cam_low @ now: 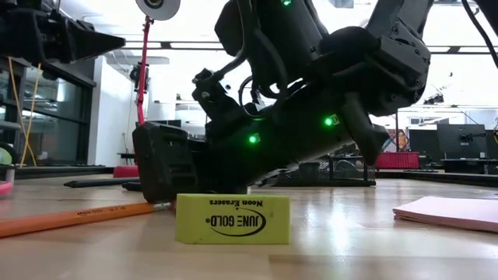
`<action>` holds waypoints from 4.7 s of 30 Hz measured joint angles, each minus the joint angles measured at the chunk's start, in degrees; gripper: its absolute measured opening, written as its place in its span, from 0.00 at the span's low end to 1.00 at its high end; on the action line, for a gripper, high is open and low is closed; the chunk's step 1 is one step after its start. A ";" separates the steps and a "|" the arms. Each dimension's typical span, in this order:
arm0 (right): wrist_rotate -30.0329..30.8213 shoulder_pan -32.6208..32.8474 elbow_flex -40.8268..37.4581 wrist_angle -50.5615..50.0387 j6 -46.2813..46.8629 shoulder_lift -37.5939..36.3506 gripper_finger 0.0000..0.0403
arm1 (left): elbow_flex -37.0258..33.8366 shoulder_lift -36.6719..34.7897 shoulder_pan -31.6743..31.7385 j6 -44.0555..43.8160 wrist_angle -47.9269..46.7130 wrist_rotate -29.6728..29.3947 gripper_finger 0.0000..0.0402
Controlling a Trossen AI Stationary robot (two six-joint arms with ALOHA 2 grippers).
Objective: Pick and place office supplies into organizer
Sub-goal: Put the bottom black pen into the desk organizer
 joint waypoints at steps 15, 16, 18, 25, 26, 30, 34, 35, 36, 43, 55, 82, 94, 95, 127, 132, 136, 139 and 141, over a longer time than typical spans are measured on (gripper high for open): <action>-2.28 0.42 -0.18 7.12 -8.25 0.48 0.02 | 0.00 0.00 -0.01 -0.55 -1.66 1.35 0.05; -2.30 0.42 -0.20 7.30 -9.03 0.48 0.02 | 0.00 0.00 -0.02 -0.55 -1.67 1.36 0.05; -1.45 0.44 -0.17 7.88 -11.15 0.48 0.02 | 0.00 0.00 -0.02 -0.53 -1.70 1.36 0.05; 2.16 0.73 -0.23 5.22 -17.72 -2.34 0.02 | 0.00 0.02 -0.02 -1.76 -3.03 1.52 0.05; 3.18 0.94 -0.27 4.39 -19.30 -3.05 0.02 | 0.00 0.02 -0.02 -2.09 -3.26 1.53 0.05; 5.09 1.63 -0.48 1.70 -23.02 -5.27 0.02 | 0.00 0.02 0.00 -3.01 -4.37 1.51 0.05; 6.27 2.09 -4.81 5.06 -23.37 -7.16 0.02 | 0.00 0.02 0.00 -5.34 -4.81 1.51 0.05; 6.94 2.18 -6.85 6.15 -22.68 -8.04 0.02 | 0.00 0.02 0.00 -5.60 -4.81 1.51 0.05; 7.70 2.31 -9.16 7.44 -21.72 -9.03 0.02 | 0.00 0.02 0.00 -5.80 -4.85 1.51 0.05; 9.55 3.11 -27.31 29.60 -20.34 -16.23 0.02 | -1.36 0.02 0.00 -7.36 -3.48 1.58 0.05; 9.64 6.07 -33.86 47.39 -30.87 -18.99 0.02 | -4.59 0.15 0.00 -14.88 2.69 2.84 0.27; -11.99 -1.37 -27.31 60.09 -49.42 -19.63 0.02 | -4.50 21.84 -0.01 -23.14 29.46 8.11 0.42; -17.29 -5.99 -25.86 60.75 -49.90 -19.58 0.02 | -4.50 40.96 -0.04 -20.89 56.03 10.63 0.52; -17.98 -6.12 -25.74 60.81 -49.79 -19.58 0.02 | -4.36 42.20 -0.02 -20.92 57.14 10.69 0.53; -22.02 -7.86 -19.85 56.85 -50.43 -19.54 0.02 | 11.91 70.18 -0.02 -17.90 63.39 18.68 0.30; -20.60 -7.38 -19.85 56.84 -52.81 -19.54 0.04 | 11.93 70.20 -0.02 -17.42 63.27 18.66 0.07; -18.85 -6.56 -19.78 56.83 -54.67 -19.54 0.06 | 11.98 70.29 -0.03 -16.93 63.10 18.19 0.10; -15.29 -5.63 -19.69 56.36 -56.69 -19.54 0.07 | 11.98 70.29 -0.02 -16.61 62.75 16.58 0.12; -10.28 -4.52 -19.67 55.51 -58.33 -19.55 0.11 | 11.96 70.34 -0.02 -16.63 62.49 16.50 0.08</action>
